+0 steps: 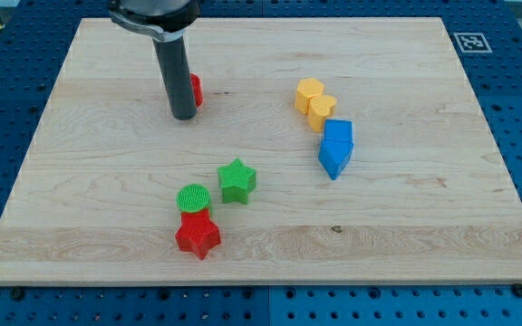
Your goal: Push red circle to the yellow hexagon
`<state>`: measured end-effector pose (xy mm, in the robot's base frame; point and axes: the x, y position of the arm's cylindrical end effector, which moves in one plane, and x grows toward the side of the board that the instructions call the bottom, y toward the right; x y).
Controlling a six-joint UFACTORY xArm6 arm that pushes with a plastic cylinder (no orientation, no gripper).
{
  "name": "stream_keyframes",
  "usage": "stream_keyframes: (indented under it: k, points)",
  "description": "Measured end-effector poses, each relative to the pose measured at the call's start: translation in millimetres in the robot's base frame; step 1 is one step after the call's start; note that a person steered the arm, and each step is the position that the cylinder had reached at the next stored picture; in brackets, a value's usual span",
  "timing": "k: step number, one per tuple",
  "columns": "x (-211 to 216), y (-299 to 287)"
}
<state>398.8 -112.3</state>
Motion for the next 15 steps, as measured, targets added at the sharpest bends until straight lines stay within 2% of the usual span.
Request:
stream_keyframes:
  k: [1, 2, 3, 4, 7, 8, 9, 10, 14, 15]
  points:
    - [0, -64]
    - [-20, -84]
    - [-51, -75]
    - [-50, -57]
    - [6, 33]
    - [6, 12]
    - [6, -46]
    - [-1, -53]
    - [-19, 36]
    - [-26, 16]
